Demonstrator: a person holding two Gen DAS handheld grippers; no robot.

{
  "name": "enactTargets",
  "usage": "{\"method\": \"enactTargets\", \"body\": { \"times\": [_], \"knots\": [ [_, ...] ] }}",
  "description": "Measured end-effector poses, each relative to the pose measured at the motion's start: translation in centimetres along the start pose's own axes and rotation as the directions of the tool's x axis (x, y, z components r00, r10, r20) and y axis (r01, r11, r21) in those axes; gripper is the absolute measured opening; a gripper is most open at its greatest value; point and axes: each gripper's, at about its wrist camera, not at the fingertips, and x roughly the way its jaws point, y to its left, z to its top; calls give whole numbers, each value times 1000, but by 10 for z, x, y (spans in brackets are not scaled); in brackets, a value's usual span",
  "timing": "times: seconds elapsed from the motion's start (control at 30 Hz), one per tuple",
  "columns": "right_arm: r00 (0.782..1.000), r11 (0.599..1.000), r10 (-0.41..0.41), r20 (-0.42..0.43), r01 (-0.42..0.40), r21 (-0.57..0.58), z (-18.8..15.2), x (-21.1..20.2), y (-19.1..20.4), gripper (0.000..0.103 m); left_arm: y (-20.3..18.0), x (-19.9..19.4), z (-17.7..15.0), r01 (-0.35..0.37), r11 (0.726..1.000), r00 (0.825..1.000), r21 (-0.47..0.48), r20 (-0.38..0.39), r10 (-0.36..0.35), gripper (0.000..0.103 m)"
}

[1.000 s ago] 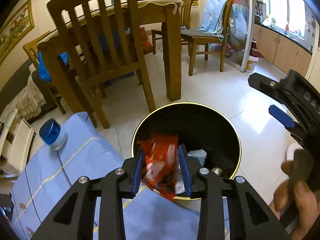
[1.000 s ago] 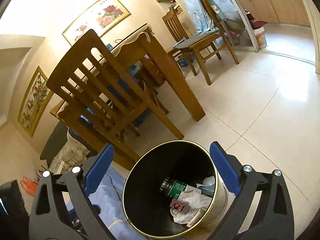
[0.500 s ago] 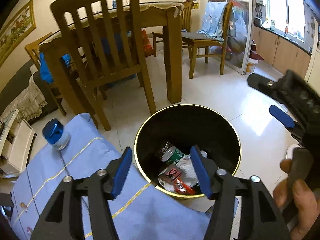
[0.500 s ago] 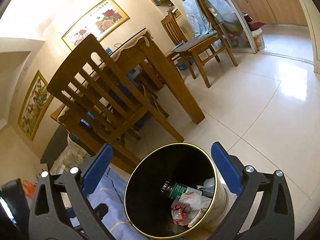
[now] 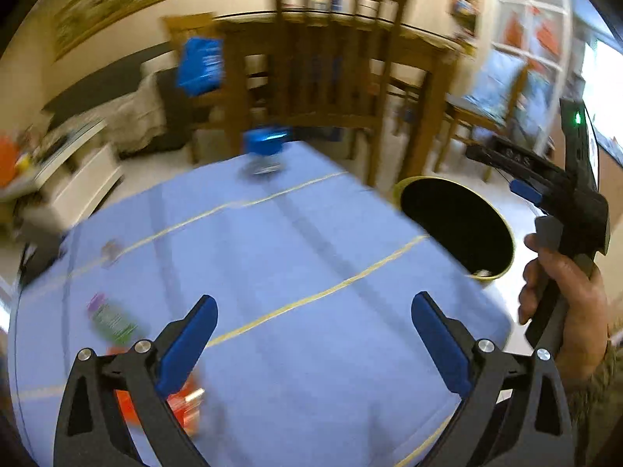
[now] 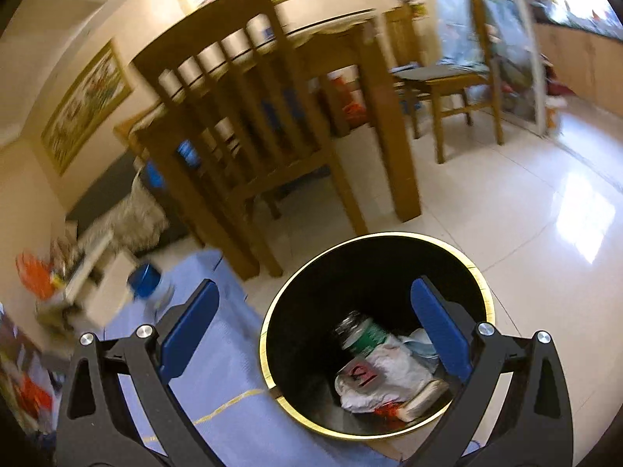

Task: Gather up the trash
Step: 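Move both tools back over the table, then grasp the small gold cap with the right tool while the left tool grasps the green gum pack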

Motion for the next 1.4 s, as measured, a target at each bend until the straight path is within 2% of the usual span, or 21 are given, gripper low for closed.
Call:
{"method": "enactTargets", "body": {
  "times": [0.13, 0.2, 0.3, 0.43, 0.47, 0.67, 0.83, 0.9, 1.03, 1.13, 1.2, 1.27, 1.3, 1.4],
  "knots": [
    [997, 986, 53, -48, -60, -157, -15, 12, 54, 97, 67, -27, -30, -79, 989, 996, -125, 28, 83, 96],
    [991, 960, 98, -94, -119, -254, -28, 17, 88, 97, 99, -39, -46, -152, 974, 986, -170, 39, 160, 96],
    [976, 906, 141, -163, -194, -375, -50, 21, 132, 97, 142, -53, -68, -236, 941, 967, -241, 32, 251, 96],
    [950, 804, 196, -243, -298, -515, -88, 16, 192, 97, 185, -63, -81, -317, 891, 940, -325, 13, 340, 96],
    [936, 774, 218, -276, -338, -536, -100, 14, 212, 97, 194, -66, -82, -325, 880, 937, -347, 9, 349, 96],
    [868, 661, 291, -403, -487, -571, -137, 20, 307, 97, 207, -66, -86, -313, 881, 943, -354, -8, 332, 96],
    [847, 565, 269, -458, -524, -637, -156, 40, 390, 95, 211, -66, -90, -345, 876, 932, -338, -17, 361, 96],
    [845, 548, 231, -483, -523, -652, -162, 56, 413, 79, 213, -63, -91, -351, 872, 931, -341, -30, 363, 96],
    [849, 572, 158, -505, -495, -654, -167, 94, 443, 70, 219, -62, -93, -341, 868, 936, -360, -44, 349, 96],
    [828, 593, 130, -546, -506, -626, -170, 114, 450, 55, 222, -61, -94, -321, 872, 944, -368, -47, 328, 96],
    [803, 582, 120, -584, -534, -614, -175, 122, 446, 27, 222, -59, -93, -316, 874, 946, -369, -49, 322, 96],
    [804, 554, 116, -583, -539, -634, -178, 117, 441, 21, 221, -58, -92, -308, 877, 948, -369, -47, 313, 96],
    [792, 545, 120, -598, -557, -627, -180, 112, 439, 21, 221, -57, -91, -297, 880, 952, -371, -46, 302, 96],
    [780, 541, 167, -603, -584, -605, -178, 87, 417, 21, 219, -55, -91, -275, 888, 959, -368, -42, 279, 96]
  ]
}}
